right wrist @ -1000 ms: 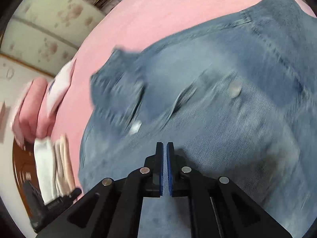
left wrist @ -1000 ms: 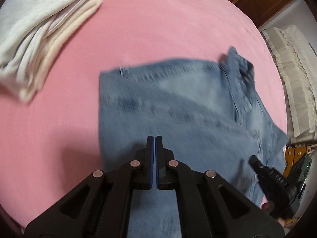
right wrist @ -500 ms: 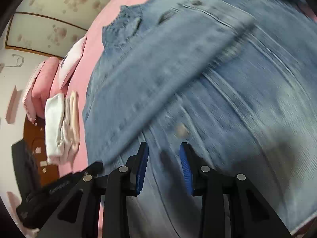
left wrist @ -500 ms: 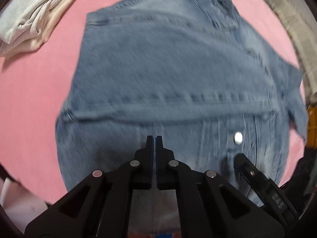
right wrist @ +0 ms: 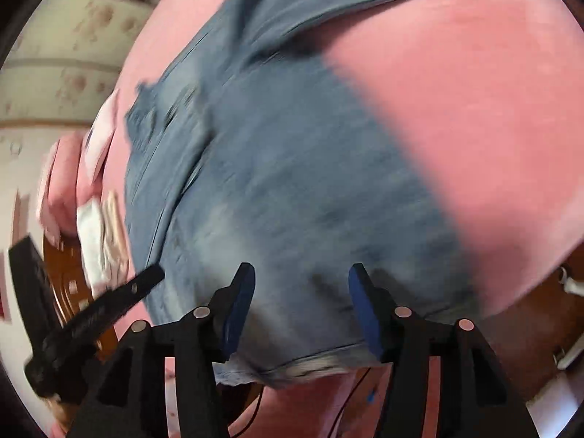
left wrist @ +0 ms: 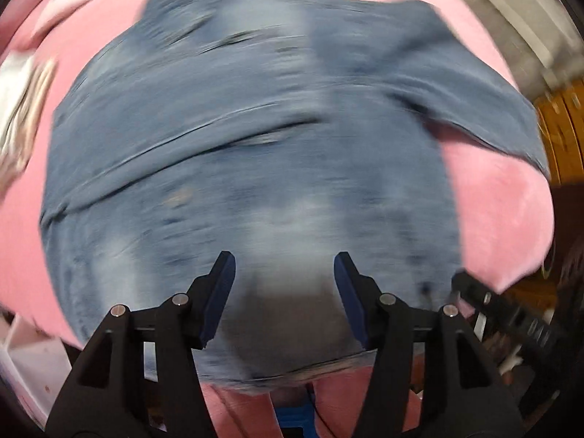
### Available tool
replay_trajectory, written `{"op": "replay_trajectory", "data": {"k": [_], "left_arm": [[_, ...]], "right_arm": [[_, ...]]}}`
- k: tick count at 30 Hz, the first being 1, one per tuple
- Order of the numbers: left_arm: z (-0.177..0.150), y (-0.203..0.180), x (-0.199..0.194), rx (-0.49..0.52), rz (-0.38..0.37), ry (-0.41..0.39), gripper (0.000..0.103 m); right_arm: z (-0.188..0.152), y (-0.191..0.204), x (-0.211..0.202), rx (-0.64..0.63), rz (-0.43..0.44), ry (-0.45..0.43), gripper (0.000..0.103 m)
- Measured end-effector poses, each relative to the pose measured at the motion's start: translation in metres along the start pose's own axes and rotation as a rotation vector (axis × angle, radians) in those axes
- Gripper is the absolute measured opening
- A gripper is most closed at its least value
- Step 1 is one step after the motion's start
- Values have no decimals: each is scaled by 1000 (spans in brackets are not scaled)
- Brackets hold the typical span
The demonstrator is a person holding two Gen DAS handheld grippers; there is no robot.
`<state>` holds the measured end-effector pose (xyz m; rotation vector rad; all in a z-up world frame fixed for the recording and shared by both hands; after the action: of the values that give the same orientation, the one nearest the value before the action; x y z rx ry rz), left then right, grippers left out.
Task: Fold large clothes
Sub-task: 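Grasp the other sleeve cuff with the right tool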
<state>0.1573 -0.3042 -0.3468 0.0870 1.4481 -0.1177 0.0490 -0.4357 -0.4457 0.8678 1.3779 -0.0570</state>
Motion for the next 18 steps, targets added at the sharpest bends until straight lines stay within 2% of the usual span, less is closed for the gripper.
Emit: {"op": "replay_trajectory", "data": {"k": [5, 8, 12, 15, 18], "left_arm": [[21, -90, -7, 154, 72, -53, 53], [22, -121, -1, 219, 104, -47, 53], [25, -136, 10, 233, 134, -15, 54], [28, -126, 22, 204, 219, 18, 54], [30, -121, 36, 153, 226, 81, 54]], "right_arm": [[50, -64, -46, 100, -10, -96, 62], [82, -98, -74, 164, 11, -182, 62], [125, -139, -96, 279, 72, -270, 62], [159, -166, -110, 383, 121, -331, 62], [191, -183, -115, 484, 198, -378, 61]]}}
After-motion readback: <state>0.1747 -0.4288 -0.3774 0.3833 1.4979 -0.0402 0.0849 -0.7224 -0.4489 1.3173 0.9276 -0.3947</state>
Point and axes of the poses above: each gripper's, at about its wrist camera, not at the fingertips, and x roughly the way its jaws point, y to its left, z to its top, the point moved 10 cm from there along x, roughly the way its jaws point, and after that the axes turned 2 degrees about y, right-handed, at the moved point
